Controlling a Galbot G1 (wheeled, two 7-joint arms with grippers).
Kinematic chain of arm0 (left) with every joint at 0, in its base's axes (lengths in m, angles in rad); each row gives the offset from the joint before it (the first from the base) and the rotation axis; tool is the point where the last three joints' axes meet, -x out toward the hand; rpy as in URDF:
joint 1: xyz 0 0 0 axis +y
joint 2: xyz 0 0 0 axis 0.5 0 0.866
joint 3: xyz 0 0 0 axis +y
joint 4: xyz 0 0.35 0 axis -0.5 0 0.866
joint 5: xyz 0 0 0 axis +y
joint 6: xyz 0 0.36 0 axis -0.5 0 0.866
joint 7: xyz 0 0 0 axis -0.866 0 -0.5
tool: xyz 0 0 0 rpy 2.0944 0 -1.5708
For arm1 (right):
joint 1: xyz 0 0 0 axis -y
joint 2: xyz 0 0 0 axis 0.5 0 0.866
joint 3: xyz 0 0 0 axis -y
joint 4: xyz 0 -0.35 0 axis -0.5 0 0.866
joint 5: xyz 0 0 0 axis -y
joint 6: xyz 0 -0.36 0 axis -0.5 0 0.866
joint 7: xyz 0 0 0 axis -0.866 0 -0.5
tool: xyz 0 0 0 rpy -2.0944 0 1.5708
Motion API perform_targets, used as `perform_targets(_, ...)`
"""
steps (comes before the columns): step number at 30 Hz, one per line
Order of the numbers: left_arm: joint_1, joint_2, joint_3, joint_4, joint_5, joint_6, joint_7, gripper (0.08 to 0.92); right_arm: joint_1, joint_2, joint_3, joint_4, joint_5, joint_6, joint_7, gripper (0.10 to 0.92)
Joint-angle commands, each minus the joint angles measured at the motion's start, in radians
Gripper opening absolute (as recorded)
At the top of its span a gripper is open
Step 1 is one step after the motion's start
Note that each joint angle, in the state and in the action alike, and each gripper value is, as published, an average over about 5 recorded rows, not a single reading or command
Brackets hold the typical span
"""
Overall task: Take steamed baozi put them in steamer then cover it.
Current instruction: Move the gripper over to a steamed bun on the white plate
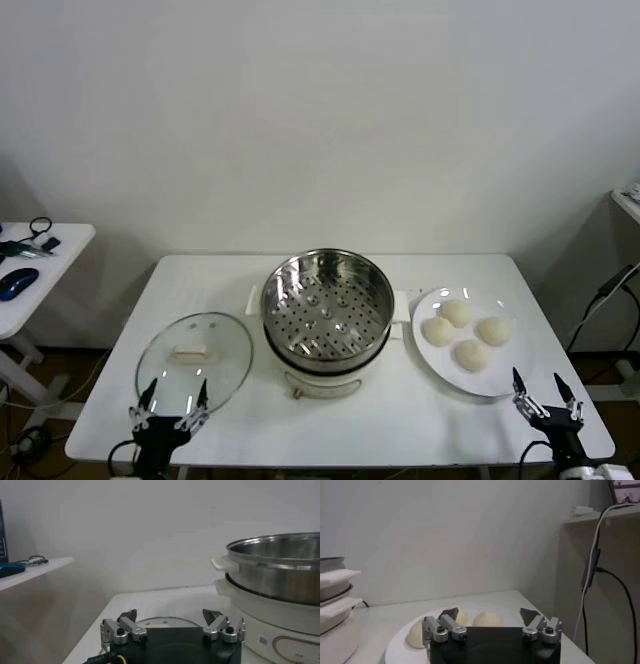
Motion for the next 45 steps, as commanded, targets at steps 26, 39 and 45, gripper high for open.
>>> perform_targets(26,0.007,-0.005,0.008,-0.013,0.012,-0.011,0.004,0.823,2.008,-0.719,-1.644,-0.502,-0.478,-0.253,-1.048,0.823)
perform_targets(39,0.001,-0.012,0.016,-0.009,0.021,-0.015,0.015,0.823,2.335,-0.428,-2.187,-0.685,-0.279,-0.304,-1.181,0.823)
perform_targets(45,0.000,-0.010,0.008,-0.021,0.020,-0.010,0.027,0.823,2.200,-0.311,-2.132,-0.800,-0.386,-0.332,-1.153,0.823)
